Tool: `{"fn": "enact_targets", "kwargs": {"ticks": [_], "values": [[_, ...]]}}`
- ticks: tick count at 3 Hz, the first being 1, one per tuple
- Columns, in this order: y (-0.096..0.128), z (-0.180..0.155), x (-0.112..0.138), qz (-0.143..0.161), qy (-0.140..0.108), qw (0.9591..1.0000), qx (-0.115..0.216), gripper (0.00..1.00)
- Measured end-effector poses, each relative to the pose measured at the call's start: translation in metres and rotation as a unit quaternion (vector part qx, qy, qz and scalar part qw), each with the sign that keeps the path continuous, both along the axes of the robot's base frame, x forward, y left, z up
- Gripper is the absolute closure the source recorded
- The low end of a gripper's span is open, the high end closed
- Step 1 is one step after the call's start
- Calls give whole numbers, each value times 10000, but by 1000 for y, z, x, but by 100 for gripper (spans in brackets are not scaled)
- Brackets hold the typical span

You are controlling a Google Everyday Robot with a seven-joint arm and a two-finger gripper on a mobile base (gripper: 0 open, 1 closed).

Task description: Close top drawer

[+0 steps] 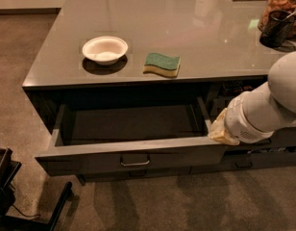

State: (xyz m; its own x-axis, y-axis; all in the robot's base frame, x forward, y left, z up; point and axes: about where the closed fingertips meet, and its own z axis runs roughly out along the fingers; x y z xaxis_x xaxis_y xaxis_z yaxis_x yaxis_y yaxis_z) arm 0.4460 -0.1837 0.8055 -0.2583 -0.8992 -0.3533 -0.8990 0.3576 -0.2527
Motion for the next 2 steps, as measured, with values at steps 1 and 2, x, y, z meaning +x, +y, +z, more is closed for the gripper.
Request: {"fn": "enact_targets", "kwargs": {"ticks": [1, 2], "values": [[0, 0, 0, 0, 1, 10000, 1, 100], [4, -30, -11, -101, 66, 9995, 278, 100]]}}
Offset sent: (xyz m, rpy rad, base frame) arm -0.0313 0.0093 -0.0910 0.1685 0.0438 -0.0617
